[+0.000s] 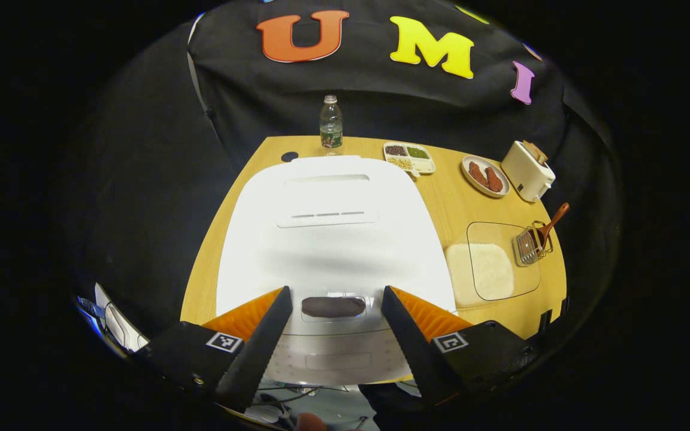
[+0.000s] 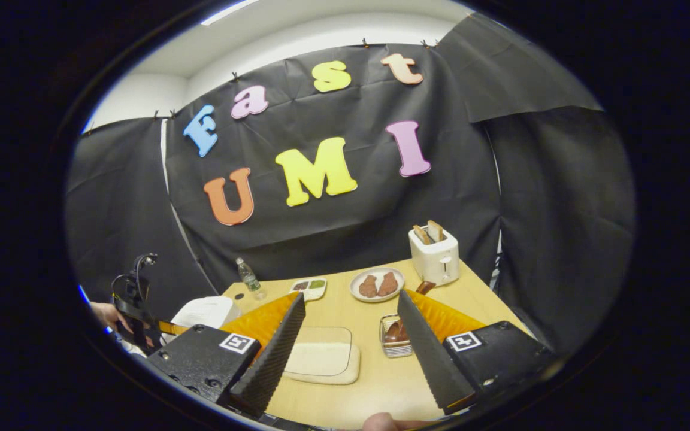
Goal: Close the left gripper, press the button to open the rice cooker; take a wooden spoon from the chopstick holder with the right hand, scoop a spoonful of rice and pour it into the rice cooker, then put the wooden spoon back into the chopstick holder.
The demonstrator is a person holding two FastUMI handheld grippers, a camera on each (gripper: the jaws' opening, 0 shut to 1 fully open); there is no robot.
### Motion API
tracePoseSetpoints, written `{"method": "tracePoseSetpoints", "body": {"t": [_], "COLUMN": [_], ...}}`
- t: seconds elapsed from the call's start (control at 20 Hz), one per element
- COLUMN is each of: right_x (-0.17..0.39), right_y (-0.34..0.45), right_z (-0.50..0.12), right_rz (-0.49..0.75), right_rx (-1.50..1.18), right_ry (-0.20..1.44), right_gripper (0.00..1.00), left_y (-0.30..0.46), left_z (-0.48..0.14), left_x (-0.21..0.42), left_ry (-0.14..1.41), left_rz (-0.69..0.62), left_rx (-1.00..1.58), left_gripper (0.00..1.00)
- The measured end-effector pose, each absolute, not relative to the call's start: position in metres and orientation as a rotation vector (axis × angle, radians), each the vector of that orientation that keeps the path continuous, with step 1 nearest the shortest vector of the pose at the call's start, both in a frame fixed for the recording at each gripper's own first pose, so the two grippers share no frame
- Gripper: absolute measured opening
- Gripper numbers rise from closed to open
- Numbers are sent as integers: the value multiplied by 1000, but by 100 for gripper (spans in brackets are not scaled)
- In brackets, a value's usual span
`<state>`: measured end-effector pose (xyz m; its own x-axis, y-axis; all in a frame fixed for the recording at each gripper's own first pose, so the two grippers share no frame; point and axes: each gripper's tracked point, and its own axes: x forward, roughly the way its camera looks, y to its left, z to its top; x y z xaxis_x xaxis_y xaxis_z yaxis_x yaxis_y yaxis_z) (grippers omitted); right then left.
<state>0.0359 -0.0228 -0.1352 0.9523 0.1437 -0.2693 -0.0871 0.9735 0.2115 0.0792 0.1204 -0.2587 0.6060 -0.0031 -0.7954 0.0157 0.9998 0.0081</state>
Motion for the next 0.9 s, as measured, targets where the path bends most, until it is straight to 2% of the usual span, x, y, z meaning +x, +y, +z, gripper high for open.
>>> {"method": "tracePoseSetpoints", "body": {"t": [0.05,0.5,0.65,0.7,0.8,0.85,0.9], "right_x": [36,65,78,79,76,72,66], "right_y": [-22,-41,-52,-57,-63,-63,-62], "right_z": [-134,-116,-114,-109,-102,-95,-89], "right_rz": [121,188,208,203,183,176,170], "right_rx": [197,109,65,66,76,81,83], "right_ry": [286,234,224,214,204,194,180], "right_gripper": [100,100,100,95,95,100,100], "left_y": [120,108,96,90,84,81,80], "left_z": [-258,-245,-226,-215,-194,-182,-166], "left_x": [80,81,82,82,77,73,69], "left_ry": [912,783,714,678,615,578,536], "left_rz": [-7,82,120,119,113,111,109], "left_rx": [7,-48,-96,-114,-128,-122,-110], "left_gripper": [100,95,95,95,95,95,96]}}
